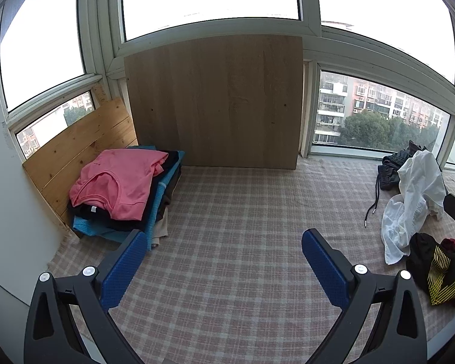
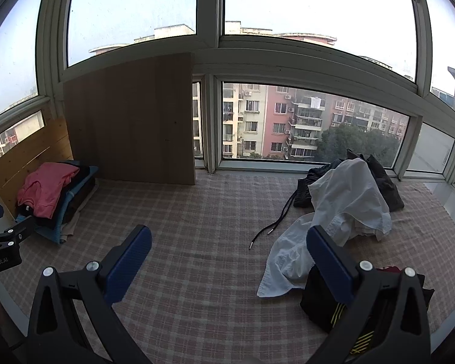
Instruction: Fold clothes
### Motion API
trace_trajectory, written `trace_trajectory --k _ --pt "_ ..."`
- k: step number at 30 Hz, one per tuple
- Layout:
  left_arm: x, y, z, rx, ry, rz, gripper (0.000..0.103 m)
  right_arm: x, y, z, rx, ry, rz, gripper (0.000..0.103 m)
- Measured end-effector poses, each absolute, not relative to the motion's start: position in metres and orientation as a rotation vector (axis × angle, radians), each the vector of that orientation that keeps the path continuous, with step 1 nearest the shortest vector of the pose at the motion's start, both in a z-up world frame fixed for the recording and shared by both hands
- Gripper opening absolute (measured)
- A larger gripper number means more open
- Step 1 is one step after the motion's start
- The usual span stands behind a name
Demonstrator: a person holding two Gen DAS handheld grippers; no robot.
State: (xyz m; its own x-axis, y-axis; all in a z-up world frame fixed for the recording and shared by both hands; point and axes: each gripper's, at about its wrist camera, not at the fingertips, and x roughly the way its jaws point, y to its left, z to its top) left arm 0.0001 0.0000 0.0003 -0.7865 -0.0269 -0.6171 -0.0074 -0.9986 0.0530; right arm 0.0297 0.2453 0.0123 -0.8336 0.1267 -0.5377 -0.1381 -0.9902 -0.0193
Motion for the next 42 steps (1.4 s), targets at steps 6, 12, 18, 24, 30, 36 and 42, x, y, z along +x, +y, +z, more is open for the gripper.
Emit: trace_trajectory --k 6,12,18,24,30,36,42 --pt "-0.005 0.01 -0.001 1.042 -0.167 -2.954 0.102 0.03 0.25 0.009 -0.841 0.042 2.887 0.103" --pt "-0.007 0.011 0.002 1.025 -0.151 -2.961 0.102 0.024 0.253 0.004 -0.845 0.046 2.88 0.103" --pt "-0.01 0.013 0.0 1.041 -0.154 -2.97 0.102 0.027 0.26 0.004 -0.854 0.076 2.849 0.103" --pt "-0.012 0.029 -0.001 1.065 -0.195 -3.01 0.102 0.034 0.277 0.002 -0.852 0.114 2.795 0.103" --pt "-0.014 0.053 0.002 1.077 -0.255 -3.078 0.102 0.042 0.296 0.0 -0.848 0.15 2.738 0.103" --pt "-0.011 0.087 0.006 1.084 -0.333 -3.151 0.102 0.053 0.321 -0.003 -0.84 0.18 2.672 0.103" --pt "-0.006 0.123 0.007 1.098 -0.405 -3.219 0.102 0.065 0.352 -0.003 -0.829 0.2 2.612 0.103"
